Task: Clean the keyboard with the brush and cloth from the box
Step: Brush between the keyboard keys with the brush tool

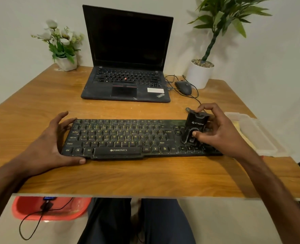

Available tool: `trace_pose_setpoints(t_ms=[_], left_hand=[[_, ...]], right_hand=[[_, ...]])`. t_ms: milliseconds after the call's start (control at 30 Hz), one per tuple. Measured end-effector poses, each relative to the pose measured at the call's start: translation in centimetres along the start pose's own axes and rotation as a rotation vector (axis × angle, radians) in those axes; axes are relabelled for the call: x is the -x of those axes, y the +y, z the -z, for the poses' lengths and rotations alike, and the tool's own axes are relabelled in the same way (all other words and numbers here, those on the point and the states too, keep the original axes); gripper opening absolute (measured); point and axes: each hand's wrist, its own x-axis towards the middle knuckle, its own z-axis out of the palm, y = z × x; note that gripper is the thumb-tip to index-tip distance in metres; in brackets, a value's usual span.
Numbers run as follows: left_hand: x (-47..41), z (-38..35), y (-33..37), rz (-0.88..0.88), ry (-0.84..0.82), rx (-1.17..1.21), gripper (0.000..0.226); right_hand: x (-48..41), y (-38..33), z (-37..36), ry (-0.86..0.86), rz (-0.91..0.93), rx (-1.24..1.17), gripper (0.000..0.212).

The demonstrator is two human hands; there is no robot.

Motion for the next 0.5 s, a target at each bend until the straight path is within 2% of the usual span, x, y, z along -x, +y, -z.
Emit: trace_pose_setpoints(t_ms=[500], left_hand=[[-0.1, -0.1, -0.3, 0.005, -0.019, 0.047, 0.136]], right_hand=[[-1.4, -1.3, 0.0, 0.201, -0.062, -0.252, 0.062]])
